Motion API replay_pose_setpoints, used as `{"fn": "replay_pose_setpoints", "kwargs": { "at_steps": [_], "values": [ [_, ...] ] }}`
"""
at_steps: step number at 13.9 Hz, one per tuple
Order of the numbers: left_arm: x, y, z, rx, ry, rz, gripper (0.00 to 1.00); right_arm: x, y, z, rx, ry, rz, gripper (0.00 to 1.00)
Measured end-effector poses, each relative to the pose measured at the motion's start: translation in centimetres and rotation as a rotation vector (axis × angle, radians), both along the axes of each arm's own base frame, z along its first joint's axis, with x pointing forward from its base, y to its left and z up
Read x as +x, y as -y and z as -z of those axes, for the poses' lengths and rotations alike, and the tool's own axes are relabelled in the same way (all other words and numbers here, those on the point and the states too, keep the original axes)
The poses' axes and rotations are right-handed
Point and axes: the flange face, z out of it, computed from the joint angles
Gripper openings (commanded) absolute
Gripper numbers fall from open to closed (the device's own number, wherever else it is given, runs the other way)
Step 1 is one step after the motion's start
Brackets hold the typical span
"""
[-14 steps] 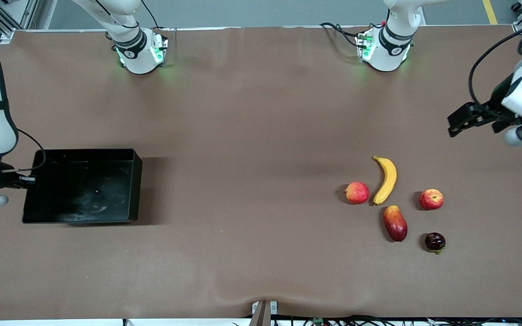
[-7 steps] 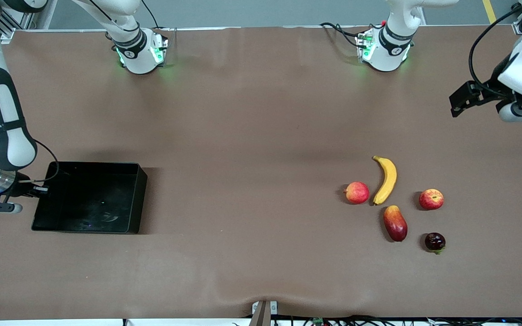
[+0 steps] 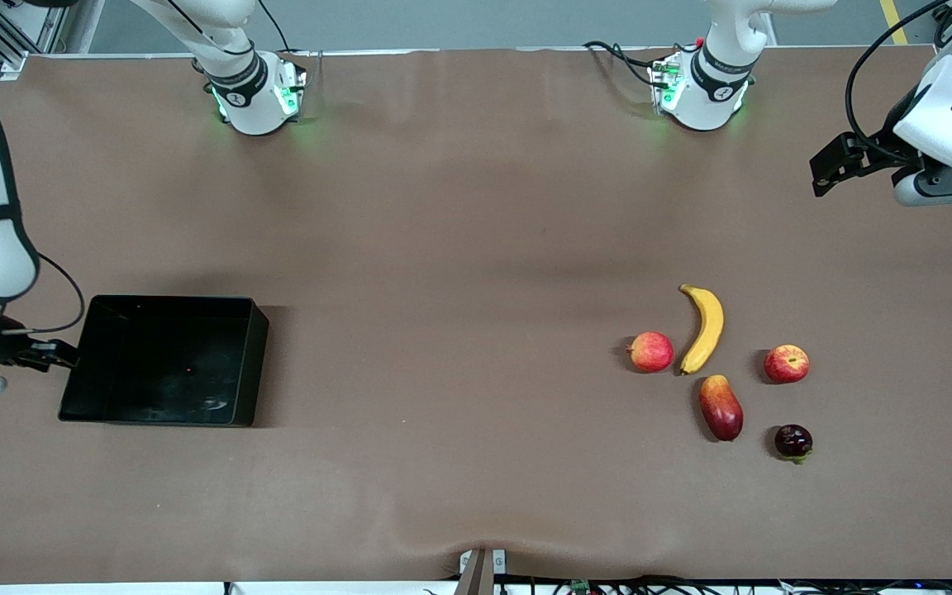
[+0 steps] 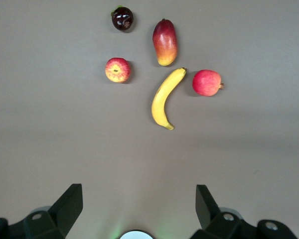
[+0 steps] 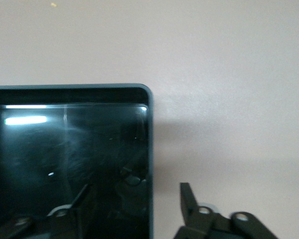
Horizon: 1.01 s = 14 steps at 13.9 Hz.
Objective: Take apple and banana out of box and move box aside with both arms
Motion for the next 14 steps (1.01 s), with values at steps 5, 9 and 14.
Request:
{"fn": "replay_pose_setpoints", "kwargs": {
  "at_steps": [5, 9, 14],
  "values": [
    [0.9, -0.9, 0.9, -0.008, -0.004, -0.019, 1.0, -0.7, -4.9, -7.0, 0.048, -0.065, -0.046, 1.0],
    [1.3, -0.9, 1.5, -0.009, -0.013, -0.019, 1.0, -2.5, -11.2, -12.6, 0.08, -0.168, -0.016, 1.0],
    [1.4, -2.4, 1.0, -0.012, -0.005, -0.023, 1.0, -5.5, -16.3, -18.1, 0.067, -0.249, 0.009, 1.0]
  ]
}}
